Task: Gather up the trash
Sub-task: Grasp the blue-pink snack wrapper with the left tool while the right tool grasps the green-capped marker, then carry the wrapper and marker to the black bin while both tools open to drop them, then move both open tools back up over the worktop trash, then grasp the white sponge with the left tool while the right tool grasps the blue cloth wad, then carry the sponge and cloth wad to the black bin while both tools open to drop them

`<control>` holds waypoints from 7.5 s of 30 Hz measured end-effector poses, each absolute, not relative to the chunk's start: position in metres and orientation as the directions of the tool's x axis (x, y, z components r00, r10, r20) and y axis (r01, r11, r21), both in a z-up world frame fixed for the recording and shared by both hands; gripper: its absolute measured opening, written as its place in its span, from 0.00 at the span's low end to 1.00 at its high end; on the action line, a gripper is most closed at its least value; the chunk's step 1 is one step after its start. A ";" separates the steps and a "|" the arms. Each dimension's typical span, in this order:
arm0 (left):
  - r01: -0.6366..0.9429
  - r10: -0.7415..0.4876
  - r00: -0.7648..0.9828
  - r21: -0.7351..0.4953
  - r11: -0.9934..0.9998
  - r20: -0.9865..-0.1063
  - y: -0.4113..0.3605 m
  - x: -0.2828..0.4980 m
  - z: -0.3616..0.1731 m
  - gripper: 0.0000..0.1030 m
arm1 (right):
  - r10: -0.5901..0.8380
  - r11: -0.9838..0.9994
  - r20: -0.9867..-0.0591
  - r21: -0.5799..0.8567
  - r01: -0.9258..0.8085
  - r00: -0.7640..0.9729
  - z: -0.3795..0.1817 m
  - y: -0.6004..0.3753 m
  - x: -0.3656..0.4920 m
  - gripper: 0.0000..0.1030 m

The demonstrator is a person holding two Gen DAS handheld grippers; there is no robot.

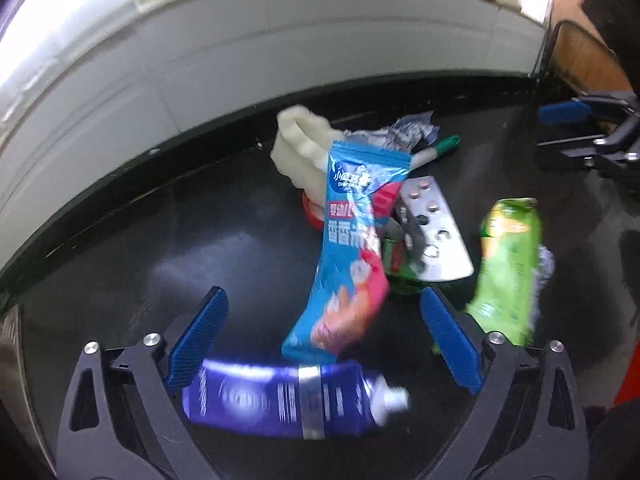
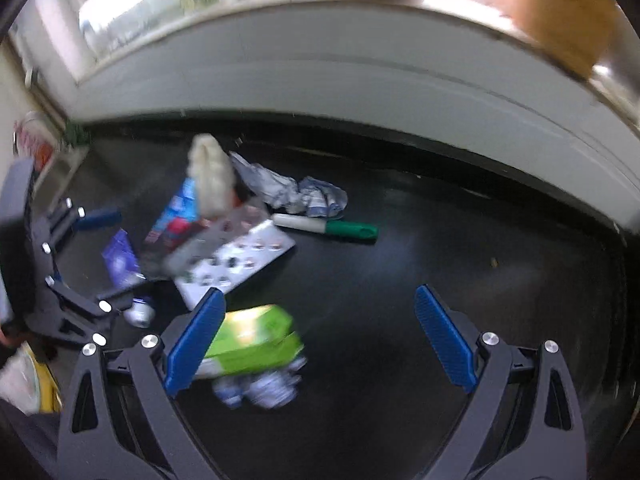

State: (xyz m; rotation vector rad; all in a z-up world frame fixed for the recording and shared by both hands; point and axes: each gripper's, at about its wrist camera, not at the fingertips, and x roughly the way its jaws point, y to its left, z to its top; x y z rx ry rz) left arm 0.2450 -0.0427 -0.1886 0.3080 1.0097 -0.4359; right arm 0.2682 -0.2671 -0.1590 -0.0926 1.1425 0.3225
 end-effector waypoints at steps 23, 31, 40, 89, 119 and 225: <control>0.471 -0.243 0.414 -0.022 0.882 -0.877 -0.039 0.267 -0.186 0.11 | 0.240 0.852 -0.917 0.042 -0.521 0.319 -0.197 -0.249 0.295 0.13; 0.402 -0.239 0.469 -0.035 0.915 -0.850 -0.007 0.227 -0.133 0.11 | 0.249 0.916 -0.863 0.062 -0.397 0.440 -0.108 -0.249 0.235 0.13; 0.334 -0.177 0.527 0.011 0.942 -0.831 0.009 0.147 -0.090 0.11 | 0.266 0.933 -0.830 0.094 -0.346 0.491 -0.055 -0.195 0.146 0.13; -0.596 0.279 0.320 0.037 0.802 -0.905 0.379 -0.215 -0.160 0.11 | 0.469 0.295 -0.876 0.271 -0.916 -0.108 -0.123 0.328 -0.091 0.13; -0.608 0.216 0.326 -0.030 0.793 -0.920 0.434 -0.216 -0.208 0.77 | 0.419 0.329 -0.903 0.252 -0.910 -0.098 -0.140 0.374 -0.077 0.73; 0.205 -0.179 0.542 -0.077 0.976 -0.821 0.032 0.146 -0.084 0.26 | 0.262 0.965 -0.801 0.221 -0.140 0.538 -0.055 -0.210 0.154 0.24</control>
